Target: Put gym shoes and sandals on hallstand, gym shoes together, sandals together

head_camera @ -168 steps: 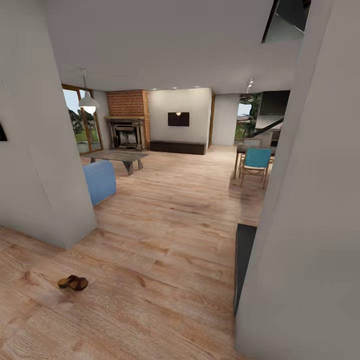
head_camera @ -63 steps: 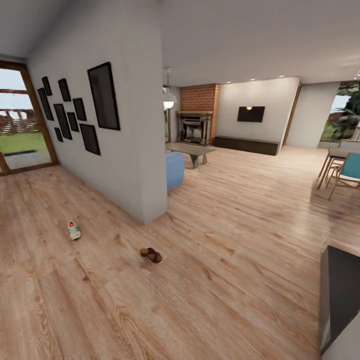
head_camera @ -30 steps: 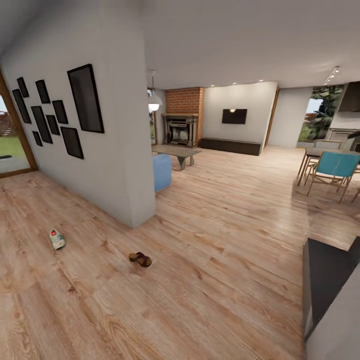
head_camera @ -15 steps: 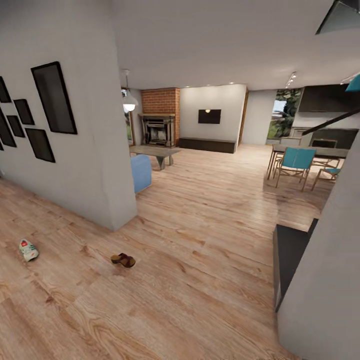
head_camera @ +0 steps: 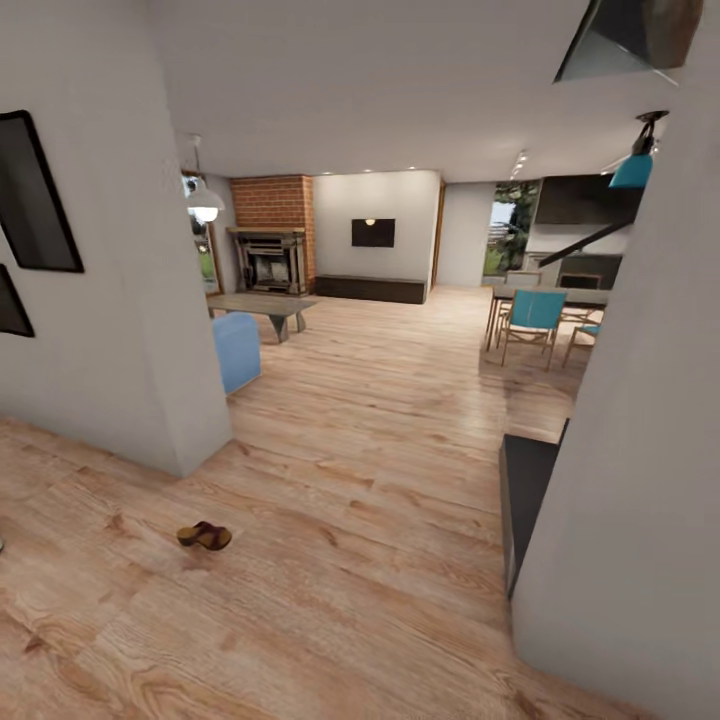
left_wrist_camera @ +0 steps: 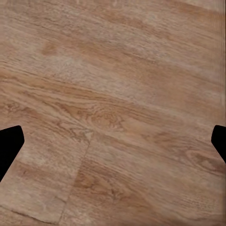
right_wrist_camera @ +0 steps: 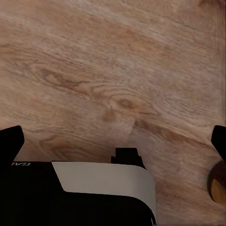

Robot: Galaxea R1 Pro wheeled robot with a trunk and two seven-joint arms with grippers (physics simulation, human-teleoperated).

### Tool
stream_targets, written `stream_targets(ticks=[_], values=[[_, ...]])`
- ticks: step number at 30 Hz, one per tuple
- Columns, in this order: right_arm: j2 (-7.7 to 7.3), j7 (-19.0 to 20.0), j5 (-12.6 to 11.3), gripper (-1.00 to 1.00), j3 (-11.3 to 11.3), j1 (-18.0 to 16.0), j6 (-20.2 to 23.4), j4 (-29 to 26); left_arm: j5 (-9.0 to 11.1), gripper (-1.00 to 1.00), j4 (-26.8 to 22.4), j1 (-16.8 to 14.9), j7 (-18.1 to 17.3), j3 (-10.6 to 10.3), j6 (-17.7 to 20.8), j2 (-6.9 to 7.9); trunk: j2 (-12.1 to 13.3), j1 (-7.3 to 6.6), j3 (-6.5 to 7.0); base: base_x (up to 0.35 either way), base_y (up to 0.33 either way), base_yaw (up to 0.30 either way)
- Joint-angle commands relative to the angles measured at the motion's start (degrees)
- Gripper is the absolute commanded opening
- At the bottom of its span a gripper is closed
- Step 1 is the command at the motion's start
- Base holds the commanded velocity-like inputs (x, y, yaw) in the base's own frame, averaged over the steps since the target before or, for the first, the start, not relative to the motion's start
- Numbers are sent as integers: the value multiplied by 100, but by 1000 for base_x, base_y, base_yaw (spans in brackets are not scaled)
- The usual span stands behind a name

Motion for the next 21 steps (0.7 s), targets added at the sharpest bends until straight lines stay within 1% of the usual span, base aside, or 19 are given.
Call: stream_targets(ticks=[1,21], values=[[0,6,-2,100,-5,-3,-1,-1,-4,100,1,-2,-4,0,-17,0,-3,0,-6,0,0,-289],[0,6,-2,100,-6,-3,-1,-1,-4,100,1,-2,-4,0,-24,6,-3,0,-6,-2,0,-289]])
